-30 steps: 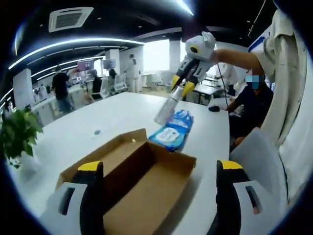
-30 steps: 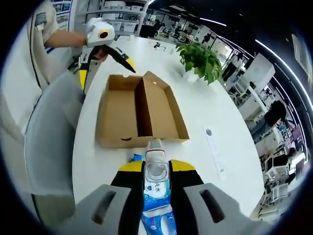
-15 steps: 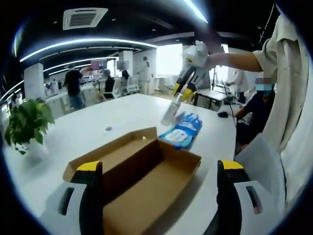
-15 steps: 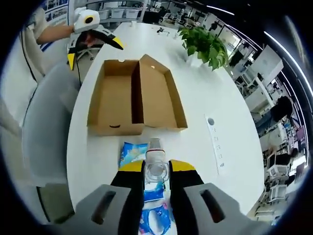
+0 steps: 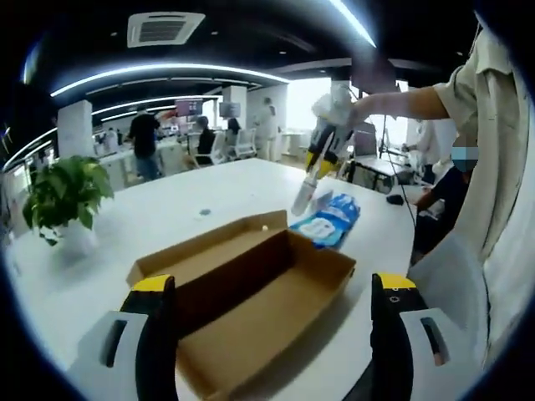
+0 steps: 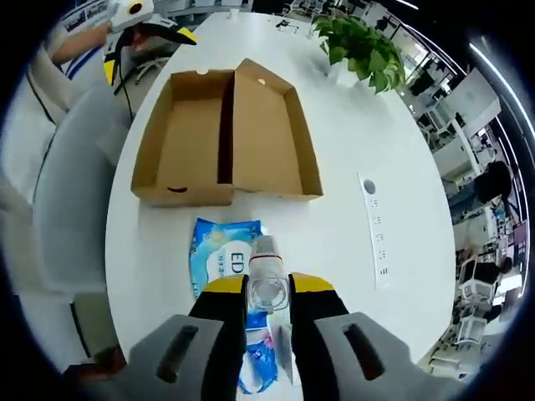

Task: Operate the shoe box by opening the lid, removing the specified soft item, and placing it in the target area until the item is outside and the box remains undamaged.

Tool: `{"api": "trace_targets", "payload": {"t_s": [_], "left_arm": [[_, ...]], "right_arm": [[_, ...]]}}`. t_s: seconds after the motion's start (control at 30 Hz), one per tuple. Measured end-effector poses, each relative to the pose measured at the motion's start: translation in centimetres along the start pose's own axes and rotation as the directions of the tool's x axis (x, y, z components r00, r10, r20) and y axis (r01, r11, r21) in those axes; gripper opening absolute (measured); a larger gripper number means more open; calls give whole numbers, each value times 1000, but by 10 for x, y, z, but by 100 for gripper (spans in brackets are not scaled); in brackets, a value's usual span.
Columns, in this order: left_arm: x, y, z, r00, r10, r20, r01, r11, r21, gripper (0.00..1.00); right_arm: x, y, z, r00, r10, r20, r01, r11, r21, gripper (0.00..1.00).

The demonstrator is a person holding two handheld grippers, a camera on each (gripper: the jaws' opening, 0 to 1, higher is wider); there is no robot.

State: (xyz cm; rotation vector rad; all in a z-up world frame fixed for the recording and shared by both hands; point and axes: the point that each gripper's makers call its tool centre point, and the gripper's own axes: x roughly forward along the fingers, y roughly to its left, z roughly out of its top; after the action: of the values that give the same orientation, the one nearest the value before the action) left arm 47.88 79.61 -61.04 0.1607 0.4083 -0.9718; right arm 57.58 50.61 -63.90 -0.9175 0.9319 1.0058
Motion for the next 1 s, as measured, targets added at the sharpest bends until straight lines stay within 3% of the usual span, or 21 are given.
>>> {"api": "trace_targets", "payload": {"t_s": [0.53,1.0], "left_arm": [[-7,7,-15,999,38,-26,-39,999,-21,100],[-14,10,-26,997,67,-40,-69,996,-53,99]], "right_arm": [[35,-15,-31,987,21,-159,-28,999,-40,16],[56,-25,-43,976,27,-214,-45,996,-79,16]]}}
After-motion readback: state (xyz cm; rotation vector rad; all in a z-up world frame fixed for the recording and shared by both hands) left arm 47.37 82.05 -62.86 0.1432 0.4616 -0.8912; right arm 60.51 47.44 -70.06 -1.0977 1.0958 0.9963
